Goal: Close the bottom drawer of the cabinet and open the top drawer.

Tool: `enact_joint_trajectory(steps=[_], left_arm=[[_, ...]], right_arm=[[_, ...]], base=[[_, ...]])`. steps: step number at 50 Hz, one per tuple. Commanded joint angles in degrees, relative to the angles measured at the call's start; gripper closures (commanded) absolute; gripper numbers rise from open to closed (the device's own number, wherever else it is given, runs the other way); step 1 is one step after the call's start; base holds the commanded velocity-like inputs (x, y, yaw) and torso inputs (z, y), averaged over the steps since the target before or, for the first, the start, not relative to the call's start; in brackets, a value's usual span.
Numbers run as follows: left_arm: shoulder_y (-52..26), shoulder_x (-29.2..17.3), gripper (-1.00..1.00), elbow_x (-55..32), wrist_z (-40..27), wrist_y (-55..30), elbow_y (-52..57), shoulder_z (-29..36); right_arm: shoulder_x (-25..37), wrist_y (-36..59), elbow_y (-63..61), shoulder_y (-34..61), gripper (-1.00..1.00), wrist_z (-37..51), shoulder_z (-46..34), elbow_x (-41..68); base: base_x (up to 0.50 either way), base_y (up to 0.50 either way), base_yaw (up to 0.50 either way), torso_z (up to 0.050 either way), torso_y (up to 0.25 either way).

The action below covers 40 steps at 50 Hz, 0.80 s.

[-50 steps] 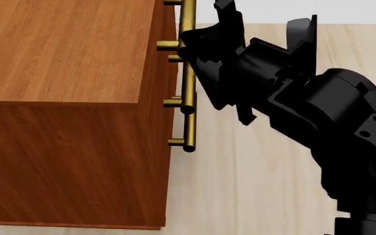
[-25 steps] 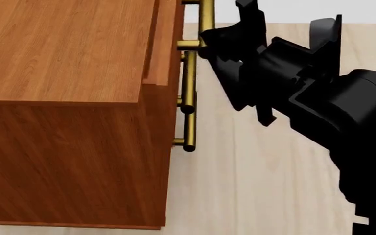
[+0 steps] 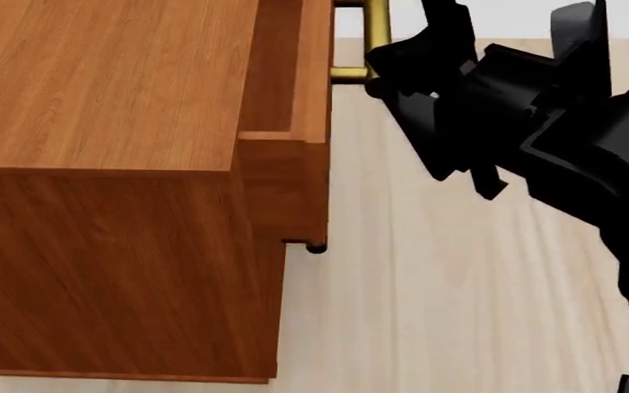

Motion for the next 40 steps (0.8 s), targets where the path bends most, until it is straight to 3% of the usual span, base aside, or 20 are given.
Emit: enact_joint_trajectory(steps=[1, 5, 10, 17, 19, 21, 40], left_arm=[[4.4, 2.6, -1.0, 4.3, 3.5, 3.2, 0.6, -0.2], [-0.3, -0.6, -1.0, -0.3, -0.6, -0.2, -0.2, 0.5], [2.7, 1.0, -1.0, 2.6, 1.6, 1.8, 0.3, 0.4], [-0.3, -1.0, -1.0, -0.3, -0.9, -0.2, -0.3, 1.0], [4.5, 2.0, -1.0, 4.5, 3.0, 3.3, 0.4, 0.6], [0.0, -1.0, -1.0, -0.1, -0.8, 0.2, -0.5, 1.2], [-0.3, -1.7, -1.0, -0.6, -1.5, -0.1, -0.5, 1.7]], right_arm=[[3.0, -2.8, 1.4, 5.8, 1.0, -4.7, 4.5, -3.2], [3.6, -3.2, 1.0, 5.7, 1.0, -5.0, 4.8, -3.6], [4.3, -3.9, 1.1, 5.3, 1.0, -5.7, 5.3, -4.1], [5.1, -4.4, 1.2, 5.0, 1.0, -6.2, 5.6, -4.4], [5.3, -4.8, 0.8, 4.8, 1.0, -6.2, 5.9, -4.5], [5.7, -5.0, 0.6, 4.5, 1.0, -6.2, 6.3, -4.4], [8.1, -7.9, -4.6, -0.4, 1.0, -4.7, 10.2, -2.9]], base=[[0.0, 0.0, 0.0, 0.0, 0.0], [0.01, 0.0, 0.0, 0.003, 0.005], [0.01, 0.0, 0.0, 0.002, 0.002], [0.01, 0.0, 0.0, 0.002, 0.002], [0.01, 0.0, 0.0, 0.0, 0.005], [0.01, 0.0, 0.0, 0.0, 0.0], [0.0, 0.0, 0.0, 0.002, 0.002]])
